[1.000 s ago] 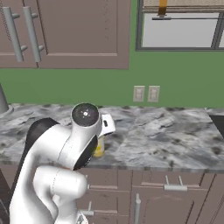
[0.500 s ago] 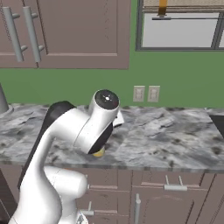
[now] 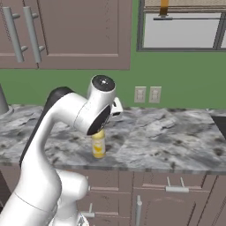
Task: There is a wine glass and glass cup on the dining counter. Place the wine bottle next to the wine glass and the juice bottle next to the glass cup.
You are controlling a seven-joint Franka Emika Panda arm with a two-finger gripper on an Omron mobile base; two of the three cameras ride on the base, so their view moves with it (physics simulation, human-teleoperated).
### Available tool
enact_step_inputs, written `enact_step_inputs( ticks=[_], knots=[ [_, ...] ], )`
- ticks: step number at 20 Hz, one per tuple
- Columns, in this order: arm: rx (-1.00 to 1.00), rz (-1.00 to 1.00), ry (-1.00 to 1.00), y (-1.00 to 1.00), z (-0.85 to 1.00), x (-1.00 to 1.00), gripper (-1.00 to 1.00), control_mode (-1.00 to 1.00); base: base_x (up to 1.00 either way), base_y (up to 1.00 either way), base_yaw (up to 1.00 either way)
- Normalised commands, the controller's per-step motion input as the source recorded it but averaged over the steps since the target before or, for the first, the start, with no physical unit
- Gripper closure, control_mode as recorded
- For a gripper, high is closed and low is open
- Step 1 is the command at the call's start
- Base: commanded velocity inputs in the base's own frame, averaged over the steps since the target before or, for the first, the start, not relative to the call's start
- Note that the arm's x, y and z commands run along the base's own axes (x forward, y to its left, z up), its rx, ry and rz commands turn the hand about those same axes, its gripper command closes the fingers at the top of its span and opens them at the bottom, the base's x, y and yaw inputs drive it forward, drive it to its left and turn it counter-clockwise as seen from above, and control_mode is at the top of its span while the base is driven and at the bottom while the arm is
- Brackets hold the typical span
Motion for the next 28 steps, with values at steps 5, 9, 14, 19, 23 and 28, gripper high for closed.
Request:
enact_step_inputs(
  ticks=[5, 9, 14, 19, 23, 28],
  knots=[
    [-0.04, -0.12, 0.00, 0.35, 0.00, 0.41, -1.00, -1.00, 0.00, 0.00, 0.00],
    [-0.10, -0.14, 0.01, 0.35, 0.00, 0.44, -1.00, -1.00, 0.00, 0.00, 0.00],
    [-0.11, -0.15, 0.07, 0.33, 0.00, 0.44, -1.00, -1.00, 0.00, 0.00, 0.00],
    [-0.09, -0.06, 0.14, 0.10, -0.09, 0.52, -1.00, -1.00, 0.00, 0.00, 0.00],
    [-0.06, -0.01, 0.20, 0.00, -0.09, 0.38, -1.00, -1.00, 0.00, 0.00, 0.00],
    [-0.01, 0.00, 0.21, -0.01, -0.13, 0.34, -1.00, -1.00, 0.00, 0.00, 0.00]
  ],
)
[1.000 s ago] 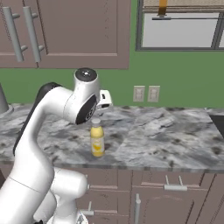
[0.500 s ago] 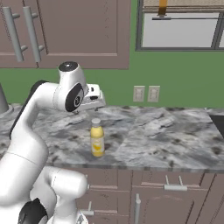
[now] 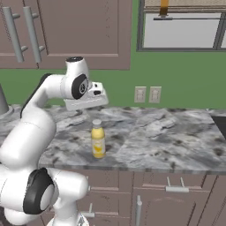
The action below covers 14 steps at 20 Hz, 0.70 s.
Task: There is a wine glass and glass cup on the dining counter. Place the wine bottle next to the wine glass and the juice bottle next to the glass cup.
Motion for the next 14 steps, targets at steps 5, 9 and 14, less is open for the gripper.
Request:
enact_step_inputs(
  ticks=[5, 9, 14],
  knots=[
    [0.00, 0.00, 0.15, 0.00, -0.13, 0.22, -1.00, -1.00, 0.00, 0.00, 0.00],
    [0.00, 0.00, 0.02, -0.05, -0.17, 0.02, -1.00, -1.00, 0.00, 0.00, 0.00],
    [0.00, 0.00, -0.01, -0.01, -0.14, -0.03, -1.00, -1.00, 0.00, 0.00, 0.00]
  ],
)
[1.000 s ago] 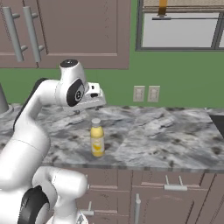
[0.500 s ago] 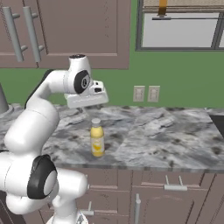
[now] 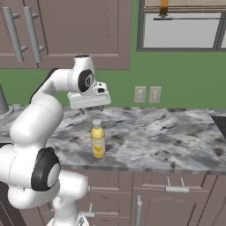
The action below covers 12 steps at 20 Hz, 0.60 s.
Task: There is a wine glass and glass cup on the dining counter. Place the wine bottle next to the wine glass and the juice bottle next to the glass cup.
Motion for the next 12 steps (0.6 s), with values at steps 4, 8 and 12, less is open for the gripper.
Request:
enact_step_inputs(
  ticks=[4, 8, 12],
  knots=[
    [0.00, 0.00, -0.04, 0.00, -0.14, -0.07, -1.00, -1.00, 0.00, 0.00, 0.00],
    [0.00, 0.00, -0.04, -0.02, -0.13, -0.02, -1.00, -1.00, 0.00, 0.00, 0.00],
    [0.00, 0.00, 0.00, -0.12, -0.09, -0.03, -1.00, -1.00, 0.00, 0.00, 0.00]
  ],
)
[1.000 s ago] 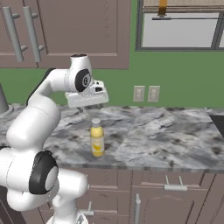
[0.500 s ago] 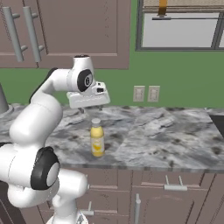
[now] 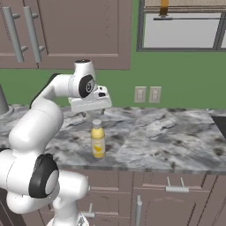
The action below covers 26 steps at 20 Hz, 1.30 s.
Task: There is a wine glass and glass cup on the dining counter. Place the wine bottle next to the wine glass and the juice bottle next to the glass cup.
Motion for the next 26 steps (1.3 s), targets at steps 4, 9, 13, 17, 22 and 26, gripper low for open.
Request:
enact_step_inputs(
  ticks=[4, 9, 13, 17, 22, 26],
  knots=[
    [0.00, 0.00, 0.00, -0.11, -0.16, 0.02, -1.00, -1.00, 0.00, 0.00, 0.00],
    [0.00, 0.00, 0.00, -0.06, -0.15, 0.06, -1.00, -1.00, 0.00, 0.00, 0.00],
    [0.00, 0.00, 0.00, 0.00, -0.18, 0.06, -1.00, -1.00, 0.00, 0.00, 0.00],
    [0.00, 0.00, 0.00, 0.00, -0.18, 0.05, -1.00, -1.00, 0.00, 0.00, 0.00],
    [0.00, 0.00, 0.00, 0.00, -0.16, 0.00, -1.00, -1.00, 0.00, 0.00, 0.00],
    [0.00, 0.00, 0.00, 0.00, -0.14, 0.00, -1.00, -1.00, 0.00, 0.00, 0.00]
  ],
)
